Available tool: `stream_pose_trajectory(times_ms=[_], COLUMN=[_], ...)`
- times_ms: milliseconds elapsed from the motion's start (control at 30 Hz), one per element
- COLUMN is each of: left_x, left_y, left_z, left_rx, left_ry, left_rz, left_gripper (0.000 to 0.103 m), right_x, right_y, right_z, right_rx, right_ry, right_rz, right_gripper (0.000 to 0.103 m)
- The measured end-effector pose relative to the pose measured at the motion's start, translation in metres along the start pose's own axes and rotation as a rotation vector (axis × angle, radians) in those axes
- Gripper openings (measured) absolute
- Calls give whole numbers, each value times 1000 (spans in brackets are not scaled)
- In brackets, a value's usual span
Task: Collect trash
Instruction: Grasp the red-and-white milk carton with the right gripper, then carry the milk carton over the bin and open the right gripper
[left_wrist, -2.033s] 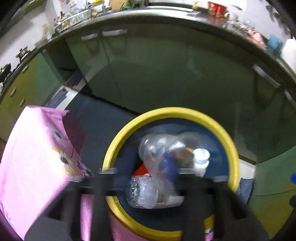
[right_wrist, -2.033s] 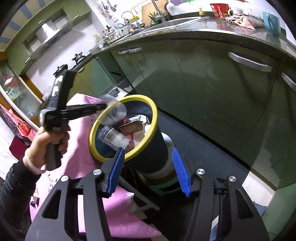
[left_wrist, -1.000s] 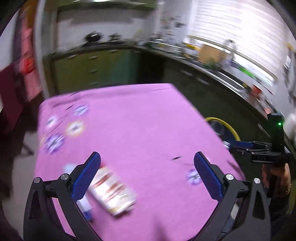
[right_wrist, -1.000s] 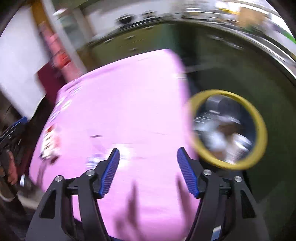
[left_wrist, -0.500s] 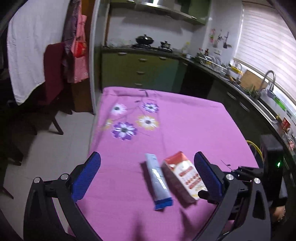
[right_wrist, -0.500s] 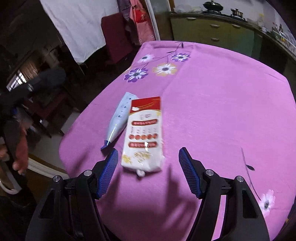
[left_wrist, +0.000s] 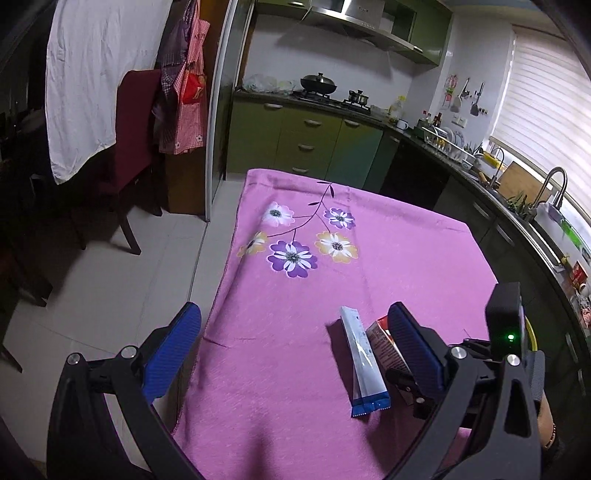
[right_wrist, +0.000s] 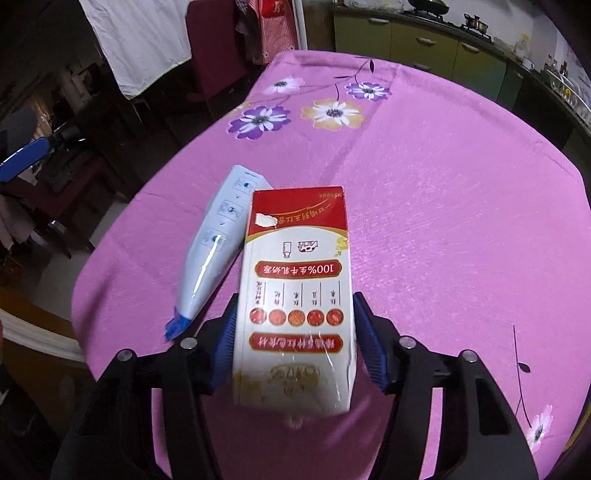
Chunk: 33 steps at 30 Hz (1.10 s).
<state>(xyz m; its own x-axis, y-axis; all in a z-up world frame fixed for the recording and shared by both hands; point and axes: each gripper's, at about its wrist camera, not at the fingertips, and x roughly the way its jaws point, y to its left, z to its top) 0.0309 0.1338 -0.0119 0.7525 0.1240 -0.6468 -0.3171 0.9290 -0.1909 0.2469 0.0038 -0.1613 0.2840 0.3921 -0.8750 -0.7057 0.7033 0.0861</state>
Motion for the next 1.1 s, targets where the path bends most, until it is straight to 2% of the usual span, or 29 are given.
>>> stream_pose_trajectory(times_ms=[200, 333, 500, 633, 700, 900, 1100], left_x=[7, 10, 14, 16, 18, 27, 34], left_y=[-2, -5, -16, -29, -38, -57, -73], left_z=[-3, -5, -7, -10, -11, -14, -15], left_rx=[4, 11, 33, 59, 77, 106, 131], left_ry=[23, 35, 48, 60, 67, 91, 112], left_rz=[-12, -18, -34, -48, -57, -77, -88], left_gripper=[96, 96, 96, 96, 96, 96, 96], right_x=[4, -1, -22, -56, -77, -145, -169], right_y=[-3, -17, -46, -86, -112, -225, -326], right_z=[4, -1, -14, -32, -42, -97, -155], right_rx=[-8, 37, 119, 212, 268, 526, 756], right_ry=[1, -3, -39, -102, -141, -242, -227], right_rz=[-12, 6, 22, 7, -30, -248, -428], right_gripper=[55, 55, 55, 55, 55, 55, 55])
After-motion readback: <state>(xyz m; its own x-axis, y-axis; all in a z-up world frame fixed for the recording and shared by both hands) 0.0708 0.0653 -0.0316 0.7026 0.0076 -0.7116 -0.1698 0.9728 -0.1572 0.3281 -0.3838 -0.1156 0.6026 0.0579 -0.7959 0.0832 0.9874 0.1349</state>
